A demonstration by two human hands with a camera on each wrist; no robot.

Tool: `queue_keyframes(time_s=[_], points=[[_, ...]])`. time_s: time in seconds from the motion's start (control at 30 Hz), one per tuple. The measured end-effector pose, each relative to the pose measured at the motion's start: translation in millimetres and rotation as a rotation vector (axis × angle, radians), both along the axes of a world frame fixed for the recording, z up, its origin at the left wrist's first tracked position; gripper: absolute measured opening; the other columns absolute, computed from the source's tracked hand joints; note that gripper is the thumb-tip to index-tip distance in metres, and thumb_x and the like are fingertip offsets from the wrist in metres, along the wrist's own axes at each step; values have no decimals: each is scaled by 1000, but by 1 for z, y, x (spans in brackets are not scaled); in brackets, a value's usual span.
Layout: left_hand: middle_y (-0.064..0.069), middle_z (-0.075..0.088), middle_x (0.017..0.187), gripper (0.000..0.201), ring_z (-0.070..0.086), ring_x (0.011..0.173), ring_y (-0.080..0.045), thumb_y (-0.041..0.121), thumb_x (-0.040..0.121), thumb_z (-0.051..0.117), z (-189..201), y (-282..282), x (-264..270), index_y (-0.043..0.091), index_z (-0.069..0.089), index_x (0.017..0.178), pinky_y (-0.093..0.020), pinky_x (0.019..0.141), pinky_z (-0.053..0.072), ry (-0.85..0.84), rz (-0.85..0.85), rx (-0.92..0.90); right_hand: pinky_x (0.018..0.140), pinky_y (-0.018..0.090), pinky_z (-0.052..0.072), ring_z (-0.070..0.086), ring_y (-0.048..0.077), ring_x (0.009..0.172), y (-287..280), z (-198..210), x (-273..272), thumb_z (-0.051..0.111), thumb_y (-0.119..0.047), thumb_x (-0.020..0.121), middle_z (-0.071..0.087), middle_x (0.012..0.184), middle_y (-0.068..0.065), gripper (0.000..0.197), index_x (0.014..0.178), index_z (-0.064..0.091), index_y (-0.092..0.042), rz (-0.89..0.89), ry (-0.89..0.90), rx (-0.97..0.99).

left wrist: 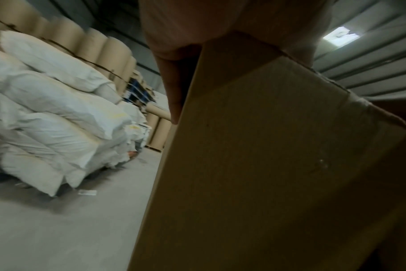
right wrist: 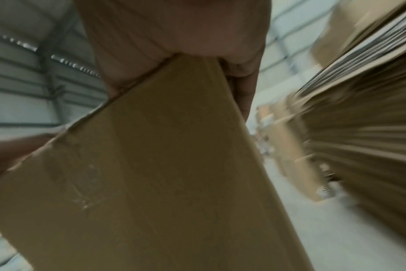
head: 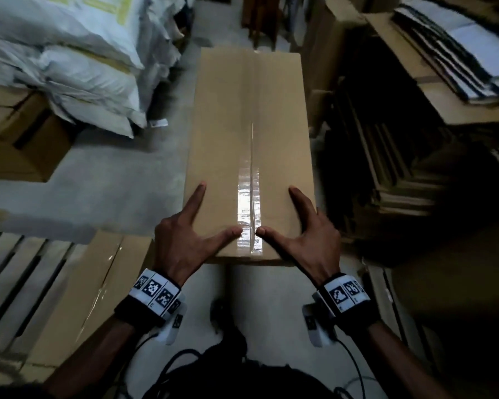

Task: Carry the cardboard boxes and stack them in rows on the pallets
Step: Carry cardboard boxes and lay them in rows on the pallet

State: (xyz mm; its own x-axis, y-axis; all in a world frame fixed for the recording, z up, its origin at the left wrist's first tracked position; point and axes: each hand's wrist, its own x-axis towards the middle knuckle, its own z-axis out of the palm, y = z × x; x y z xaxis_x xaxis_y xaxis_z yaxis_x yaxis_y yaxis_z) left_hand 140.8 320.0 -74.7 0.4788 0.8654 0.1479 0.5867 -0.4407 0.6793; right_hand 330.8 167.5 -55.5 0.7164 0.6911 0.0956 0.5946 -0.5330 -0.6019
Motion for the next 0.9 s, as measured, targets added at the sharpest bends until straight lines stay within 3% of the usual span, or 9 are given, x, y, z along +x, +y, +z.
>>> queue_keyframes(time_s=[0.1,0.5,0.63,0.9], points=[[-9,78,98,114,74,89,-24,92,54,67,9,71,30,46,37,155,-27,86,52,11,69,-9,110,40,46,56,22,131,88,8,40,70,-91,59,55,146,-3,106,151,32,-55,82,19,-25],[-9,75,114,113,72,100,-27,87,61,69,16,310,86,44,31,158,-34,96,53,10,299,-22,106,39,48,60,25,126,387,5,127,63,-96,59,58,143,-1,107,152,27,-56,346,-12,-17],[-12,74,116,112,70,105,-31,87,62,67,9,395,101,46,28,158,-35,97,52,45,411,-11,107,41,49,60,24,127,498,-5,149,65,-96,58,57,143,-2,109,152,27,-56,458,-14,8],[-8,73,118,115,70,105,-30,90,63,67,17,571,107,47,21,159,-38,94,53,115,665,32,105,32,46,56,14,131,735,-4,163,66,-93,58,54,147,-9,110,153,35,-49,733,32,113]])
